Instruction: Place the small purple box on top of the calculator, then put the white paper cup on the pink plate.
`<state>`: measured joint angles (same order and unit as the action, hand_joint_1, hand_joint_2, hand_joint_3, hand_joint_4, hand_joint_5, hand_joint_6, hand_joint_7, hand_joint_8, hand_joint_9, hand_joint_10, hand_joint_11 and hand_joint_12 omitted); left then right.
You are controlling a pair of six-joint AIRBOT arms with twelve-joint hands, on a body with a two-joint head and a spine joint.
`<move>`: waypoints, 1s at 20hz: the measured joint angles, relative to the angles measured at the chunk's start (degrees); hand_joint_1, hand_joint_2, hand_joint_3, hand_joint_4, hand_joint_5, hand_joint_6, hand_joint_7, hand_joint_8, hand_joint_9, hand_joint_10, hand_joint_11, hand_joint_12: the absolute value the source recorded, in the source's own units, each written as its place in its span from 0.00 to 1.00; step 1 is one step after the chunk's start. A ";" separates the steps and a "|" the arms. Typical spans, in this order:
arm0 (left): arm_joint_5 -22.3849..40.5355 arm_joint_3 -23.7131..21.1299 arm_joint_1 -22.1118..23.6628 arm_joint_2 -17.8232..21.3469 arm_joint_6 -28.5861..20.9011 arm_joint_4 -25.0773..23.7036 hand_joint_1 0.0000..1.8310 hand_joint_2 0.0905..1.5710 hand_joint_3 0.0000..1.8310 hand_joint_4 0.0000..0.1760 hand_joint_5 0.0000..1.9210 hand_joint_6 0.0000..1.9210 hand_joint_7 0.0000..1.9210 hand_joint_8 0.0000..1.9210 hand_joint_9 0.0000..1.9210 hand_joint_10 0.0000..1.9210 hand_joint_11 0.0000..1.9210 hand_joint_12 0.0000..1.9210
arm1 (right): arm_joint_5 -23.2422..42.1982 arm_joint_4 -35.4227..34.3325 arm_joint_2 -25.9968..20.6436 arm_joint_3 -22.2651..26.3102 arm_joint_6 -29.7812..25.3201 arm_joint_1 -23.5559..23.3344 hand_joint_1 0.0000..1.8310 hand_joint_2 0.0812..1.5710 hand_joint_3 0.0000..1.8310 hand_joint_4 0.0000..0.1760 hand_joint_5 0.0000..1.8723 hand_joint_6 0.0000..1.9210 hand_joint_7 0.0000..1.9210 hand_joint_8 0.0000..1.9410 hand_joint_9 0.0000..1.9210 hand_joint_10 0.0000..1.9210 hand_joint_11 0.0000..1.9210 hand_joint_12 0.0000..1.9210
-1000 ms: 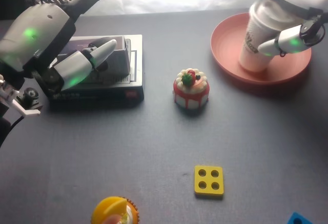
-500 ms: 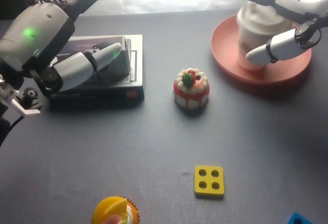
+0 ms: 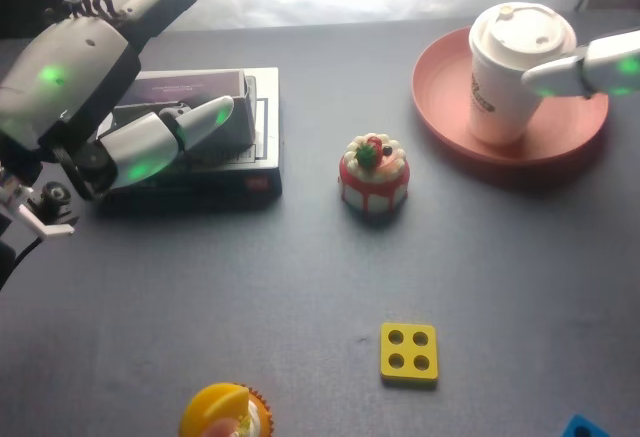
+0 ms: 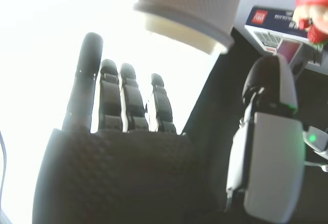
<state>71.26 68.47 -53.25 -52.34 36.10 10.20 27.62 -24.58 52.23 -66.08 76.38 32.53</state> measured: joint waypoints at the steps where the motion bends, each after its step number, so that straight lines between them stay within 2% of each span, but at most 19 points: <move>1: 0.42 -0.09 -0.39 0.28 0.02 0.20 0.40 0.81 0.00 0.08 0.06 0.01 0.00 0.00 0.00 0.00 0.00 0.00 | 1.81 1.11 -1.88 1.46 0.02 0.00 0.34 0.60 0.01 0.48 0.00 0.00 0.00 0.00 0.00 0.00 0.00 0.03; 2: 0.55 -0.33 -0.63 0.76 0.07 0.59 0.43 0.81 0.00 0.00 0.07 0.02 0.01 0.00 0.00 0.00 0.00 0.00 | 5.66 1.55 -4.37 3.89 0.11 0.72 0.33 0.61 0.01 0.58 0.00 0.00 0.00 0.00 0.00 0.00 0.01 0.00; 3: 1.01 -0.68 -0.66 0.83 0.02 1.42 0.43 0.81 0.00 0.00 0.07 0.02 0.01 0.00 0.00 0.00 0.00 0.00 | 7.15 1.88 -5.57 5.14 0.07 1.29 0.33 0.61 0.01 0.58 0.00 0.00 0.00 0.00 0.00 0.00 0.01 0.00; 4: 2.05 -0.72 -1.03 1.03 0.00 1.29 0.44 0.81 0.00 0.00 0.07 0.02 0.01 0.00 0.00 0.00 0.00 0.00 | 9.64 2.93 -7.32 7.37 0.09 2.38 0.32 0.61 0.01 0.53 0.00 0.00 0.00 0.00 0.00 0.00 0.02 0.01; 5: 2.38 -1.05 -1.33 1.27 0.02 1.05 0.43 0.81 0.00 0.00 0.07 0.02 0.01 0.00 0.00 0.00 0.00 0.00 | 11.28 3.89 -8.50 9.11 0.04 3.15 0.30 0.62 0.00 0.40 0.00 0.00 0.00 0.00 0.00 0.00 0.00 0.18; 6: 2.82 -1.33 -1.51 1.31 0.00 0.98 0.42 0.81 0.00 0.00 0.07 0.01 0.01 0.00 0.00 0.00 0.00 0.00 | 13.86 5.27 -10.05 11.54 0.07 4.61 0.30 0.62 0.00 0.34 0.00 0.00 0.00 0.00 0.00 0.00 0.00 0.25; 7: 3.32 -1.53 -1.57 1.33 0.00 0.85 0.39 0.82 0.00 0.04 0.06 0.01 0.01 0.00 0.00 0.00 0.00 0.00 | 16.09 6.73 -11.23 13.46 -0.24 5.84 0.32 0.63 0.00 0.32 0.00 0.00 0.00 0.00 0.00 0.00 0.00 0.19; 8: 4.13 -2.08 -2.14 1.77 0.00 0.74 0.39 0.82 0.00 0.00 0.07 0.01 0.01 0.00 0.00 0.00 0.00 0.00 | 19.39 8.26 -12.87 15.87 -0.83 7.76 0.34 0.63 0.00 0.31 0.00 0.00 0.00 0.00 0.00 0.00 0.00 0.18; 10: 6.16 -3.04 -3.08 2.23 -0.02 1.36 0.38 0.82 0.00 0.02 0.07 0.01 0.01 0.00 0.00 0.00 0.00 0.00 | 27.12 10.62 -15.21 19.10 -2.80 11.91 0.33 0.63 0.00 0.28 0.00 0.00 0.00 0.00 0.00 0.00 0.00 0.29; 11: 7.45 -3.45 -3.63 2.58 -0.02 1.27 0.38 0.82 0.00 0.06 0.06 0.01 0.00 0.00 0.00 0.00 0.00 0.00 | 30.71 10.86 -15.98 20.24 -3.89 14.16 0.38 0.66 0.00 0.25 0.00 0.00 0.00 0.00 0.00 0.00 0.00 0.19; 12: 9.16 -3.98 -4.33 2.89 0.00 1.20 0.38 0.84 0.01 0.24 0.02 0.00 0.00 0.00 0.00 0.00 0.01 0.00 | 34.36 10.95 -16.70 21.18 -4.76 16.83 0.40 0.67 0.00 0.39 0.00 0.00 0.00 0.00 0.00 0.00 0.00 0.04; 13: 10.86 -4.39 -4.92 2.93 -0.02 1.44 0.37 0.84 0.01 0.26 0.00 0.00 0.00 0.00 0.00 0.00 0.01 0.01 | 37.97 10.86 -17.25 22.16 -5.68 19.91 0.40 0.67 0.00 0.35 0.00 0.00 0.00 0.00 0.00 0.00 0.00 0.01; 15: 13.16 -5.38 -5.79 3.06 -0.02 1.66 0.37 0.84 0.01 0.27 0.00 0.00 0.00 0.00 0.00 0.00 0.01 0.01 | 44.28 10.71 -18.16 23.87 -7.32 25.57 0.40 0.67 0.00 0.34 0.00 0.00 0.00 0.00 0.00 0.00 0.00 0.00; 16: 13.75 -5.57 -5.86 3.23 0.00 1.64 0.31 0.86 0.01 0.05 0.00 0.00 0.00 0.00 0.00 0.00 0.02 0.02 | 46.97 10.34 -18.32 24.55 -7.54 27.61 0.38 0.65 0.00 0.35 0.00 0.00 0.00 0.00 0.00 0.00 0.00 0.00; 17: 15.32 -5.81 -5.97 3.28 -0.02 1.57 0.29 0.88 0.00 0.12 0.00 0.00 0.00 0.00 0.00 0.00 0.00 0.08 | 51.21 9.94 -18.60 25.57 -7.76 30.64 0.37 0.64 0.00 0.32 0.00 0.00 0.00 0.00 0.00 0.00 0.00 0.00; 19: 17.86 -6.64 -6.49 3.41 -0.02 2.10 0.29 0.88 0.00 0.13 0.00 0.00 0.00 0.00 0.00 0.00 0.00 0.14 | 58.38 8.98 -19.32 27.04 -8.09 35.98 0.37 0.64 0.00 0.31 0.00 0.00 0.00 0.00 0.00 0.00 0.00 0.00; 20: 18.95 -6.67 -6.93 3.54 -0.04 1.73 0.23 0.90 0.00 0.40 0.00 0.00 0.00 0.00 0.00 0.00 0.00 0.03 | 62.18 8.15 -19.98 27.61 -8.44 39.65 0.39 0.65 0.00 0.20 0.00 0.00 0.00 0.00 0.00 0.00 0.00 0.00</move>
<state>90.21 61.80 -60.18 -48.80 36.05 11.92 89.80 -16.43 32.25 -38.48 67.94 72.18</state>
